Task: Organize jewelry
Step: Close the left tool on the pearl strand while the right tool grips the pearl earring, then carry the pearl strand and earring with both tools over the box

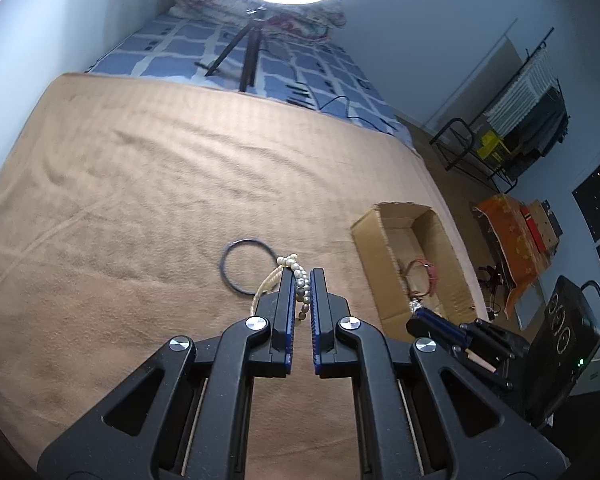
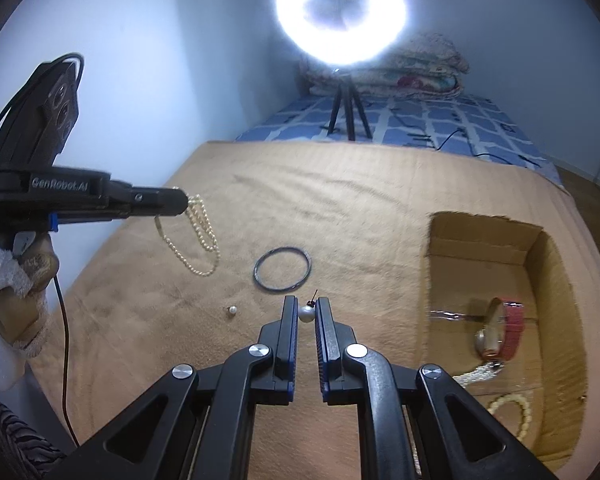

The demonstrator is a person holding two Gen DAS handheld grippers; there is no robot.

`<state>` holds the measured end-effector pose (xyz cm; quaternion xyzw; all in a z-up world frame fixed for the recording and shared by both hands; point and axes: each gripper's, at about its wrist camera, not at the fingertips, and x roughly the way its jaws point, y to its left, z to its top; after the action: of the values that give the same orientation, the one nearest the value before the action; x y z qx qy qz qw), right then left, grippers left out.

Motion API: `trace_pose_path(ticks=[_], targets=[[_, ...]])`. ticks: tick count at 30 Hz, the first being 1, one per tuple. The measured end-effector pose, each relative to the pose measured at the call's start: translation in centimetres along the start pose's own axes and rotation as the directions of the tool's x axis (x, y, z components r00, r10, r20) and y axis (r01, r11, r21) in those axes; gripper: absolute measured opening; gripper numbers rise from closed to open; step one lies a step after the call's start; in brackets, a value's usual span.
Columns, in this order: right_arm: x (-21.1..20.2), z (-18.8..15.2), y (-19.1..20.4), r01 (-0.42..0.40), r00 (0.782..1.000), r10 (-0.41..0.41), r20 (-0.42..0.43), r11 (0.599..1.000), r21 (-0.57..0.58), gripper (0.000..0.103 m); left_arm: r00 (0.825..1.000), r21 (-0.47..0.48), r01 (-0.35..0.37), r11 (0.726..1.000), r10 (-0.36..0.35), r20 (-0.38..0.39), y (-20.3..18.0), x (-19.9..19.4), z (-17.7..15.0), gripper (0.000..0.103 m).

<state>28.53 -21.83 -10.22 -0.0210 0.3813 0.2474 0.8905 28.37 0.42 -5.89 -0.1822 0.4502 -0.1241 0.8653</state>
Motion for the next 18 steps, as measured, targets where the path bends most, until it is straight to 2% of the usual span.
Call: trace_pose_path(ticks=[18], targets=[[-5.8, -0.2, -6.6, 0.081, 0.992, -0.092, 0.085, 0.990, 0.118, 0.006, 0.994, 0.110, 0.108, 0.988, -0.108, -0.009, -9.2, 0.3, -0.7, 0.004]])
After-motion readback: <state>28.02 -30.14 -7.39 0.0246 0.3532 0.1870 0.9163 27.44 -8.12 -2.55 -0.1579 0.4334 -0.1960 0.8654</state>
